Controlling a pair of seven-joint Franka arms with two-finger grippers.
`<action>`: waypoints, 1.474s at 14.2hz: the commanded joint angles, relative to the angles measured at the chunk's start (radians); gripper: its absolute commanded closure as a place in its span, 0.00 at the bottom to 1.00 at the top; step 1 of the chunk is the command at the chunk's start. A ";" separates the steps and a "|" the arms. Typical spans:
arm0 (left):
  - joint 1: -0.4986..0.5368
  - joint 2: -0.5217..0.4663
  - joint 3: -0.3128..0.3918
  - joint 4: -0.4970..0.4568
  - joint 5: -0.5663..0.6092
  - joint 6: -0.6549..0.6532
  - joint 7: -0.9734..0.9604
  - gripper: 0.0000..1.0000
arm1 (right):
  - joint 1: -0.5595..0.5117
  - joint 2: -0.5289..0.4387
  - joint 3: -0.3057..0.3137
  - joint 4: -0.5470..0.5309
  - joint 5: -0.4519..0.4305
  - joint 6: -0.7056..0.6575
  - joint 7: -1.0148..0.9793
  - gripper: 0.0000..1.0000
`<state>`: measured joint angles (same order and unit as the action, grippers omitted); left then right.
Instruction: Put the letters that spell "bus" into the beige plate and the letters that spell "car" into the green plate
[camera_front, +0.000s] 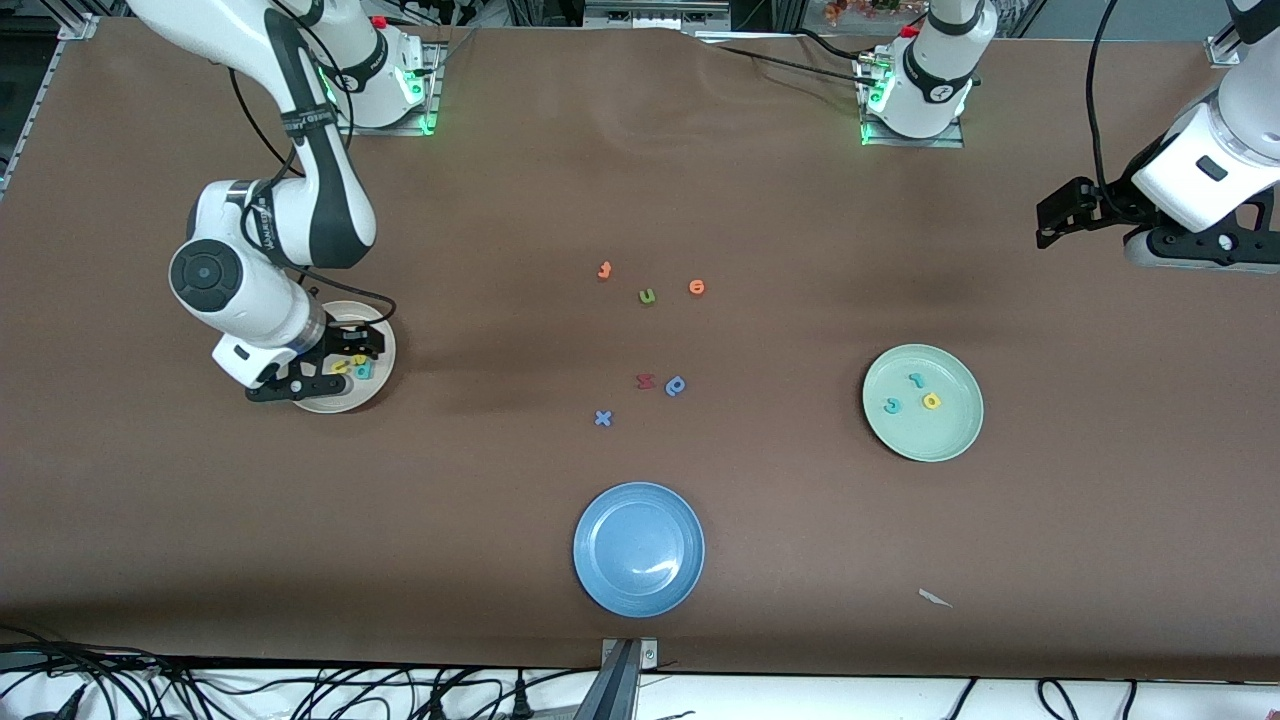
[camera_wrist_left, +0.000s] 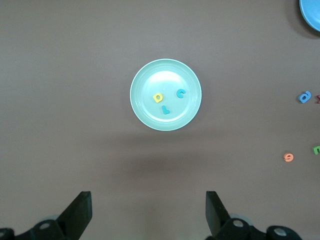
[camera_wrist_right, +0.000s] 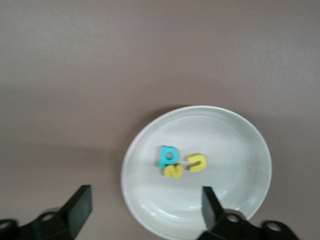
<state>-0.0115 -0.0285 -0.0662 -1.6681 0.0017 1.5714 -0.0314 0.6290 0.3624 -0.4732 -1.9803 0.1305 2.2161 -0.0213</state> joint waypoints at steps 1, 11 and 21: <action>0.010 0.001 -0.001 0.021 -0.028 -0.021 0.025 0.00 | 0.020 -0.019 0.004 0.037 0.006 -0.083 0.066 0.00; 0.010 0.001 -0.001 0.021 -0.028 -0.021 0.025 0.00 | -0.469 -0.302 0.423 0.005 -0.124 -0.217 0.090 0.00; 0.010 0.001 -0.003 0.021 -0.028 -0.027 0.027 0.00 | -0.503 -0.410 0.424 0.228 -0.157 -0.450 0.012 0.00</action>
<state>-0.0110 -0.0285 -0.0665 -1.6673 0.0016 1.5703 -0.0313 0.1572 -0.0638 -0.0677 -1.8202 -0.0113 1.8019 0.0461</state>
